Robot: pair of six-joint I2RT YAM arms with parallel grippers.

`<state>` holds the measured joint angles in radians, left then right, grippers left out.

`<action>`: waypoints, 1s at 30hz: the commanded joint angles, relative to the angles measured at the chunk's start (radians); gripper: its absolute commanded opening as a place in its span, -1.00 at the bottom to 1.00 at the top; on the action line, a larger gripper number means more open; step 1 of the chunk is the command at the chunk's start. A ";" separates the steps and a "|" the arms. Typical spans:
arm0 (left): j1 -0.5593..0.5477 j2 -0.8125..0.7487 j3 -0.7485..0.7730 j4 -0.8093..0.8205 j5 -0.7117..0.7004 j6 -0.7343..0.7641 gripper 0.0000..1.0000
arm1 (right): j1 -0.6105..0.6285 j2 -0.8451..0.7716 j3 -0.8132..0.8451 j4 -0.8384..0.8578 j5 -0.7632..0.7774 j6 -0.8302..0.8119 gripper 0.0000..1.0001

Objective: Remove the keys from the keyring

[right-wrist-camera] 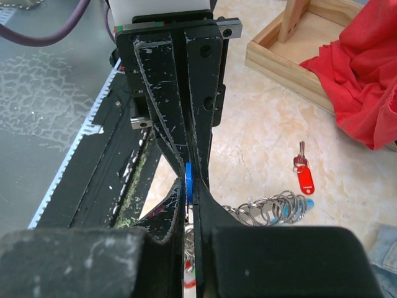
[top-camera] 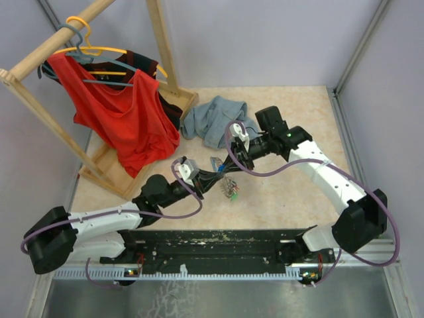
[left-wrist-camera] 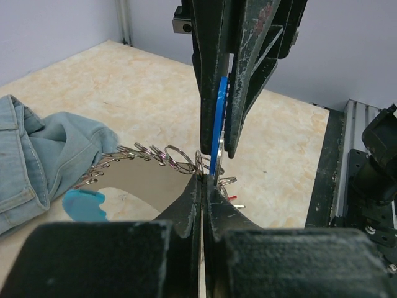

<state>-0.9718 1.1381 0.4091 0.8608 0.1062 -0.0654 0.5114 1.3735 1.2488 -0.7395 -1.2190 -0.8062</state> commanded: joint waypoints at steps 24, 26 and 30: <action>0.093 -0.105 -0.112 0.226 0.164 -0.012 -0.07 | -0.036 -0.031 0.003 0.019 0.006 0.006 -1.00; 0.092 -0.076 -0.095 0.238 0.176 0.005 -0.05 | -0.036 -0.030 0.003 0.019 0.006 0.004 -1.00; 0.093 -0.018 -0.070 0.261 0.197 0.026 -0.06 | -0.036 -0.028 0.002 0.016 0.004 0.001 -1.00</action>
<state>-0.8833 1.0801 0.2955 1.0645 0.2638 -0.0799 0.4808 1.3735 1.2373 -0.7502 -1.1709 -0.8001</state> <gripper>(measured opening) 0.473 0.024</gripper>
